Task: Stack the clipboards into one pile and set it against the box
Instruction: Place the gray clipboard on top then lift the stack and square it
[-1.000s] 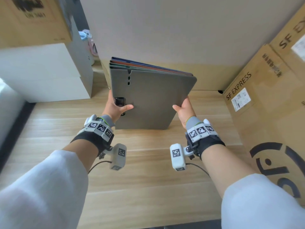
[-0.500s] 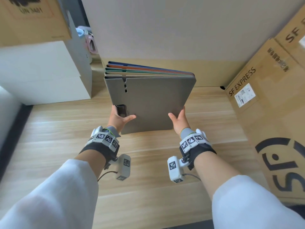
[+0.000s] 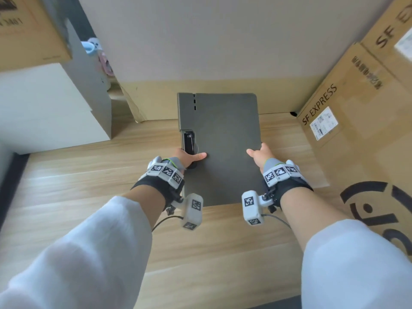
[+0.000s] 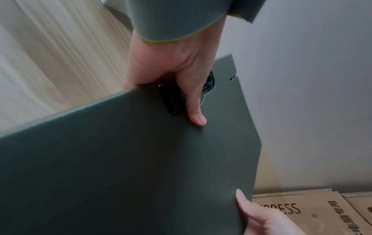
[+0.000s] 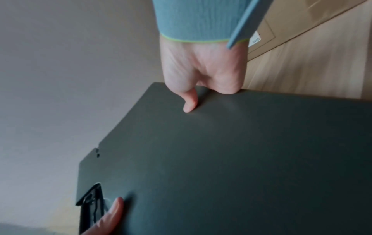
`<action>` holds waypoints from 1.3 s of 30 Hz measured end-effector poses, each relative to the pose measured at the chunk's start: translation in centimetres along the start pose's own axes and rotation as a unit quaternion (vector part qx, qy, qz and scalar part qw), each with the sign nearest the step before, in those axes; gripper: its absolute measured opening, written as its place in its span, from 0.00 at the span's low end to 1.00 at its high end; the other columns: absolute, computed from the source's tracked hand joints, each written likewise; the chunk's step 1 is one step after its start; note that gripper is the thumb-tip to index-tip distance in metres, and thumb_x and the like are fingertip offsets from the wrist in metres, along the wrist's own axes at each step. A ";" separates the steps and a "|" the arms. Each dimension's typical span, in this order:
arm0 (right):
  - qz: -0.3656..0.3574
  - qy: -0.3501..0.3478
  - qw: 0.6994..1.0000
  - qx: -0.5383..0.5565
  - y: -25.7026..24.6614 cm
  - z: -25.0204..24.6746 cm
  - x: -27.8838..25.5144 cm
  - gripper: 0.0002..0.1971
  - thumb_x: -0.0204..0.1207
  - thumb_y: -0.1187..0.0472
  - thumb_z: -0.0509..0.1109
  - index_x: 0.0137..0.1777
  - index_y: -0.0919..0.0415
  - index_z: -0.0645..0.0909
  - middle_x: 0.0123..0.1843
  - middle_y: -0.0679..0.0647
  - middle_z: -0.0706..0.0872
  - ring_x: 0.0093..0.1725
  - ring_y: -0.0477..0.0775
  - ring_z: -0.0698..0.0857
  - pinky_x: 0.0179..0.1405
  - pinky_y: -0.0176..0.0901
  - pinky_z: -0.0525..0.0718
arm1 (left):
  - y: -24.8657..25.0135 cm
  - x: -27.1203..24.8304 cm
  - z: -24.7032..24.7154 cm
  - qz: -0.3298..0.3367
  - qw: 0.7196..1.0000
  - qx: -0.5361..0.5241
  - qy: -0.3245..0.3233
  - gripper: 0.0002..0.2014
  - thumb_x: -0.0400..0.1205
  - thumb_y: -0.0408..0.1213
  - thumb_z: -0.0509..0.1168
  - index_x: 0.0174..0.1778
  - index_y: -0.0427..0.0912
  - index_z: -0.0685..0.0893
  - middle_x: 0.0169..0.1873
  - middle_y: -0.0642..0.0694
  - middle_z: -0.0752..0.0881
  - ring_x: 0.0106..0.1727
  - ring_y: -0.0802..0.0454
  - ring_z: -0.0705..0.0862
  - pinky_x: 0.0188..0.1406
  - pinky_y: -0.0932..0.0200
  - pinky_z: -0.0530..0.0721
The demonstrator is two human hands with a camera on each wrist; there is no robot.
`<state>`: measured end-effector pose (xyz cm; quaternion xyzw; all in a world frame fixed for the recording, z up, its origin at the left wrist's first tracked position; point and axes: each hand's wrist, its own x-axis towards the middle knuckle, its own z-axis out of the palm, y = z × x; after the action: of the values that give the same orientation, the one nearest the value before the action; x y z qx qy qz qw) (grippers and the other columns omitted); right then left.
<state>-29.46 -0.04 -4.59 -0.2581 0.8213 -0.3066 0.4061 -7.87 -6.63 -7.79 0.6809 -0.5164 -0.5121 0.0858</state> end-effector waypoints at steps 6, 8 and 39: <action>0.077 0.003 0.996 -0.043 2.2 -6.5 5.6 0.36 0.79 0.61 0.66 0.82 0.64 0.52 0.83 0.61 0.62 0.81 0.64 0.64 0.80 0.56 0.61 | 5.2 1.8 7.2 -0.081 0.993 -0.021 -0.079 0.43 0.66 0.56 0.77 0.71 0.31 0.75 0.64 0.39 0.82 0.68 0.39 0.79 0.73 0.46 0.75; 0.093 0.007 0.994 -0.059 2.8 -8.9 7.5 0.36 0.79 0.61 0.66 0.82 0.65 0.52 0.83 0.61 0.61 0.81 0.64 0.63 0.80 0.57 0.61 | 6.8 2.1 9.9 -0.085 0.993 -0.012 -0.086 0.41 0.69 0.55 0.76 0.70 0.31 0.75 0.62 0.39 0.82 0.68 0.40 0.80 0.73 0.48 0.75; 0.086 0.019 0.982 -0.164 6.3 -15.9 17.0 0.34 0.79 0.55 0.63 0.83 0.57 0.54 0.82 0.56 0.64 0.81 0.62 0.65 0.77 0.53 0.65 | 15.1 2.8 22.5 -0.103 0.975 0.194 0.020 0.49 0.71 0.70 0.61 0.76 0.33 0.67 0.72 0.37 0.70 0.70 0.35 0.77 0.68 0.44 0.74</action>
<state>-52.77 -2.48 -10.09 -0.2432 0.8874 -0.1364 0.3671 -34.98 -6.37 -10.10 0.7445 -0.5310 -0.3942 -0.0913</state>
